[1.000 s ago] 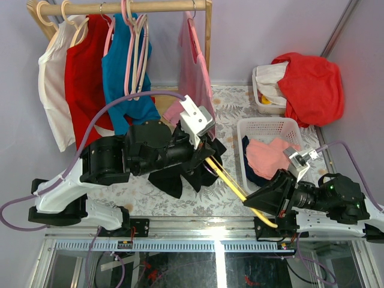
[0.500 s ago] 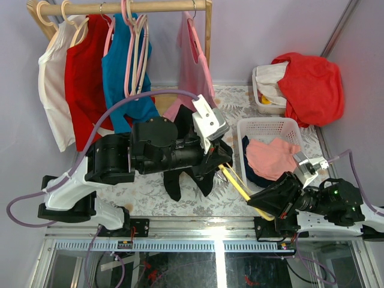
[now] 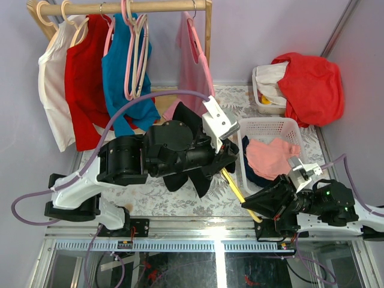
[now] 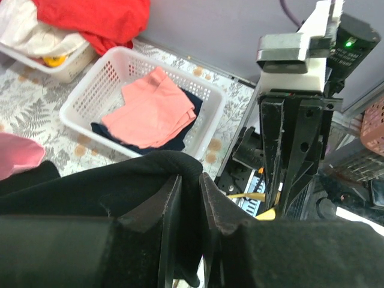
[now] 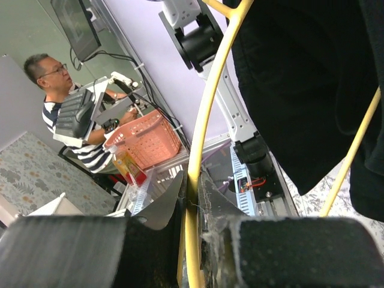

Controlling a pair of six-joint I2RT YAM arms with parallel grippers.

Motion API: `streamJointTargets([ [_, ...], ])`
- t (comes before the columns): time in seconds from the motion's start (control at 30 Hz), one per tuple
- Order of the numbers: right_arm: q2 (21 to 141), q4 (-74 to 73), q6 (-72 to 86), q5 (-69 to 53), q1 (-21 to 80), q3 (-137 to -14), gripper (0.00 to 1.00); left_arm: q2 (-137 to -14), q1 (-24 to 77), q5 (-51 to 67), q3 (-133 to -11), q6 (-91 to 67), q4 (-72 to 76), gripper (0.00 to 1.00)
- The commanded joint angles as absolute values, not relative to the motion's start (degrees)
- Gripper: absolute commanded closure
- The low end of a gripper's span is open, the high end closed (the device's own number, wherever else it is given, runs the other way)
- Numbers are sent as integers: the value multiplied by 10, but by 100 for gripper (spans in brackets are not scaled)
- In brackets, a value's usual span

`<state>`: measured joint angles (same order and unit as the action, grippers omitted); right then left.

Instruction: Place the t-shirt on the hanger

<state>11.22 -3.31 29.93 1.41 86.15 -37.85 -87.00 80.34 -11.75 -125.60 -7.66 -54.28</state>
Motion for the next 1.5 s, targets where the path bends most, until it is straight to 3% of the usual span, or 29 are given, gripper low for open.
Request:
streamJointTargets([
  [0.0,90,57,261,42,865,-372,100,-848,815,-122,-1190,-98,-507,82],
  [0.5,56,197,206,38,864,-207,100,-787,814,-222,-980,-208,-486,65],
  [1.0,19,221,228,32,865,-124,100,-749,814,-309,-1001,-241,-474,50],
  [1.47,13,200,234,40,865,-125,100,-699,813,-377,-1001,-270,-486,48],
])
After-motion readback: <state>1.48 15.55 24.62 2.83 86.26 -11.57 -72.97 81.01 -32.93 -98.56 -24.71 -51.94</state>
